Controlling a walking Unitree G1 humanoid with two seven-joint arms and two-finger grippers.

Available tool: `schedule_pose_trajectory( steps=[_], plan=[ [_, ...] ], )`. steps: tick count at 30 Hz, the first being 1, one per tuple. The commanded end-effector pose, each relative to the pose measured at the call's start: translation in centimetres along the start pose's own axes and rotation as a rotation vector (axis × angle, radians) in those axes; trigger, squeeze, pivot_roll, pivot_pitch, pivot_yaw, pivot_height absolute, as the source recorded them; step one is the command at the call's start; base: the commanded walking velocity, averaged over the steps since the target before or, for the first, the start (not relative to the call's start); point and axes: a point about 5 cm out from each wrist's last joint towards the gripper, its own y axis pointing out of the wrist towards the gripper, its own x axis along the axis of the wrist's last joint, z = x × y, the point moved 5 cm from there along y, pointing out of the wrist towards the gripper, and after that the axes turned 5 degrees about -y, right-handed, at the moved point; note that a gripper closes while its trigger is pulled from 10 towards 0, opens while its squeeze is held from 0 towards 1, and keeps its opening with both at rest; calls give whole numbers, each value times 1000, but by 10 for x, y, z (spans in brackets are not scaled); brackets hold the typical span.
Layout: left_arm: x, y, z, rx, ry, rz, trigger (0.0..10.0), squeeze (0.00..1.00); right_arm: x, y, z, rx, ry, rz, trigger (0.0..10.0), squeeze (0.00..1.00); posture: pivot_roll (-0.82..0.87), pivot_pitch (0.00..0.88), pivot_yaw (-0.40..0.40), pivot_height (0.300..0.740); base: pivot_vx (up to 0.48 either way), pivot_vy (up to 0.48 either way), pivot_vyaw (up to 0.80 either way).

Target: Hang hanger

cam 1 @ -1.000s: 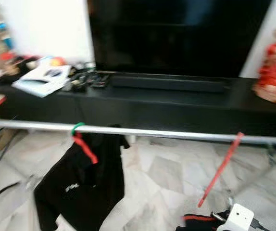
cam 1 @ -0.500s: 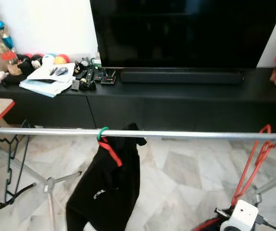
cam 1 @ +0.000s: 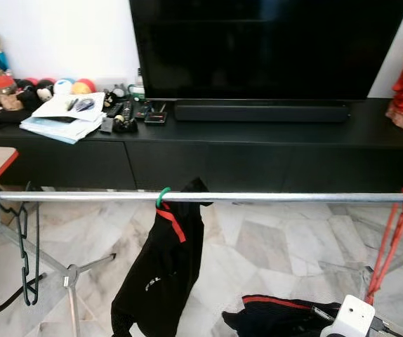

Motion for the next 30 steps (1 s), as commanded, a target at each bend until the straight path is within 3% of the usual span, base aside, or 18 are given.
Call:
schedule_pose_trajectory(
  steps=[1,5,10,23,30],
  plan=[
    [-11,-4,14,21,5,23,10000,0,3,0,0,-2,0,-17,10000,0,45,34,56,740,0,0,0],
    [-17,-7,25,29,5,32,10000,0,1,0,0,2,-5,-11,10000,0,43,31,58,740,0,0,0],
    [-17,-8,27,29,3,31,10000,0,2,0,1,8,-7,-12,10000,0,43,30,58,740,-96,0,0],
    [0,3,-19,-16,6,10,10000,0,5,-3,13,62,-15,-33,10000,0,44,37,56,740,-260,0,0],
    [1,2,-16,-10,4,7,10000,0,5,-3,12,62,1,-29,10000,0,43,39,56,740,-282,0,-65]
  ],
)
